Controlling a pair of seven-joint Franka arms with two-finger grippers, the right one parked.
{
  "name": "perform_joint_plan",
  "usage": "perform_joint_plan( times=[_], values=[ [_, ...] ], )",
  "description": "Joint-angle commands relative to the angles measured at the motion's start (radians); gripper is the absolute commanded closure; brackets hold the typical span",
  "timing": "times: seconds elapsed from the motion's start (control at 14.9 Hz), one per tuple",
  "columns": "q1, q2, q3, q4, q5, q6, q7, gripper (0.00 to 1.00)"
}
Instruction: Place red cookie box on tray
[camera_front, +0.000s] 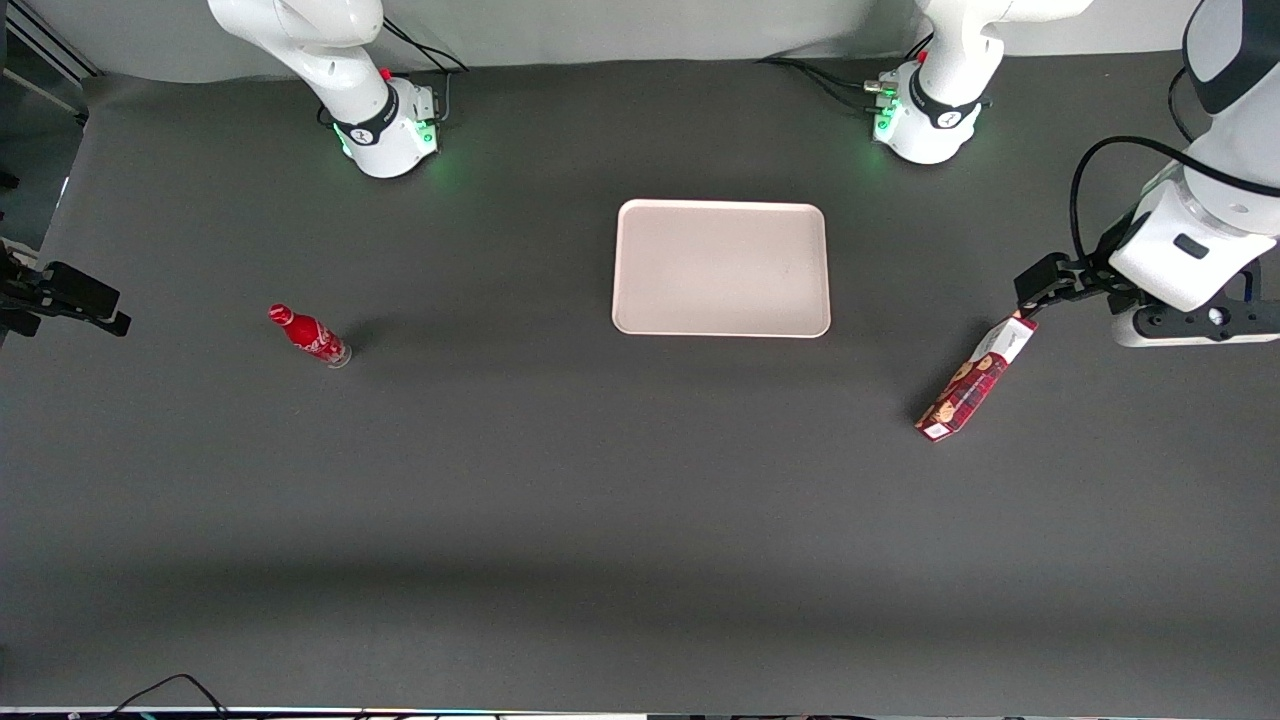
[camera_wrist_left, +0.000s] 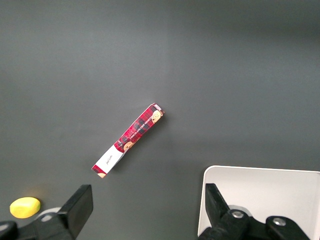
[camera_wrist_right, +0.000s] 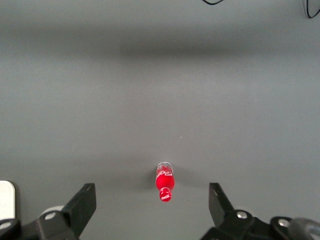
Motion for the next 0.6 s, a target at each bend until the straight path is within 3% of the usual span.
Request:
perform_joint_plan(
  times=[0.0,0.54],
  values=[
    [-0.01,-0.013,0.006,-0.001,-0.002,-0.001,0.016,0.0],
    [-0.01,-0.011,0.006,-0.001,0.001,-0.004,0.016,0.0]
  ],
)
